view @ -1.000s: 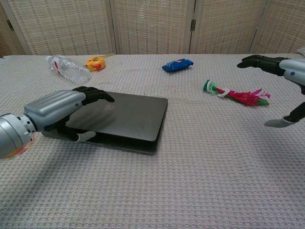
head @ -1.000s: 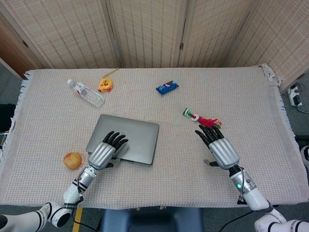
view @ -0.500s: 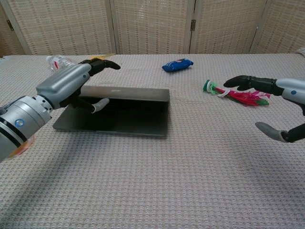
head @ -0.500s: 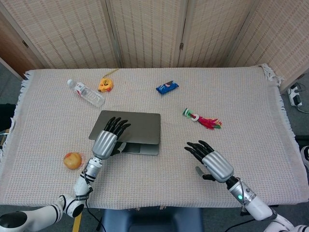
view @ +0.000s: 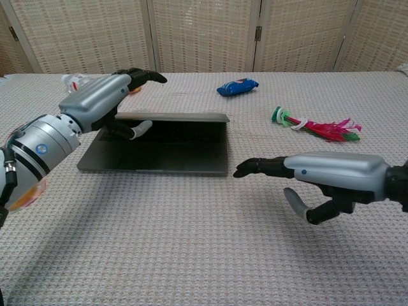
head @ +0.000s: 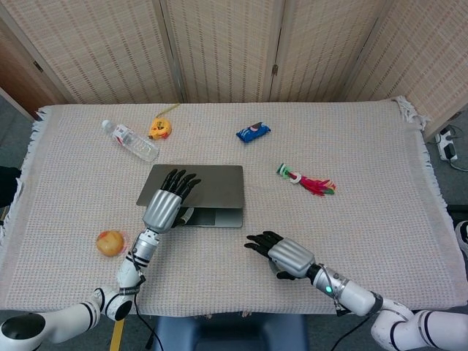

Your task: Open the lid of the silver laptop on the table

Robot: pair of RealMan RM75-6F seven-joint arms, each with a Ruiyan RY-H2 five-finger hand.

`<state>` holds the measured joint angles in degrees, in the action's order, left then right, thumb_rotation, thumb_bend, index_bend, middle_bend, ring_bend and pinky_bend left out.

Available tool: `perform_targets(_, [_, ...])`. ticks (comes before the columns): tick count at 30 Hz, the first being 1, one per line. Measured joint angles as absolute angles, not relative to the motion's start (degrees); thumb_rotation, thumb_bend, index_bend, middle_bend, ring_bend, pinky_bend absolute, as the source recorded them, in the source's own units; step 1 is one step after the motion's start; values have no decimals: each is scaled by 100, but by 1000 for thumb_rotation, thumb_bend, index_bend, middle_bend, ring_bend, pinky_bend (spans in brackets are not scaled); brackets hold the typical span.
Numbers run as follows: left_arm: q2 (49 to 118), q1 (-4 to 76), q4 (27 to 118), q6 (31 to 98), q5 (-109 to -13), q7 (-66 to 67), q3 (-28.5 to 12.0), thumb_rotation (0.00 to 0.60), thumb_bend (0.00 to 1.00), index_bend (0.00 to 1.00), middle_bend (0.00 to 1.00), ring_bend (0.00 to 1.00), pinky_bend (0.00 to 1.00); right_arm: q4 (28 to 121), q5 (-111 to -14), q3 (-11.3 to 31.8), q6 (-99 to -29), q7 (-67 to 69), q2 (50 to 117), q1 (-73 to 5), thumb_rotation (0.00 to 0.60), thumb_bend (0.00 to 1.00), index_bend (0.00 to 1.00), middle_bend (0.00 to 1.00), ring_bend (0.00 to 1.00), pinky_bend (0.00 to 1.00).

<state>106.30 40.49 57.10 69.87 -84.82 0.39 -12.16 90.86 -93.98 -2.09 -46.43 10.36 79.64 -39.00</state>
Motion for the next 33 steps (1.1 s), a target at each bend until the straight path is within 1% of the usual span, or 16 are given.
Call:
perform_targets(2, [10622, 4064, 5713, 6977, -8467, 62, -1217, 600, 483, 175, 160, 53, 0, 8936, -9261, -81, -4460, 968, 8206, -4065, 600, 922, 0, 0, 0, 0])
perform_targets(11, [10594, 4093, 5740, 6969, -8415, 145, -1189, 600, 483, 173, 159, 48, 0, 8031, -8698, 409, -4054, 685, 9096, -4569, 600, 922, 0, 0, 0, 0])
perform_targets(20, [10573, 4136, 5757, 6935, -8355, 198, -1196, 600, 484, 169, 159, 45, 0, 7180, -8396, 614, -3712, 549, 9756, -5005, 599, 922, 0, 0, 0, 0])
perform_targets(24, [10551, 4173, 5753, 6900, -8321, 238, -1214, 600, 484, 168, 160, 42, 0, 6999, -8317, 619, -3564, 367, 9884, -5158, 599, 922, 0, 0, 0, 0])
perform_targets(33, [10427, 4309, 5868, 6776, -8181, 370, -1369, 600, 484, 162, 159, 17, 0, 6943, -7983, 640, -3402, 36, 9969, -5292, 600, 922, 0, 0, 0, 0])
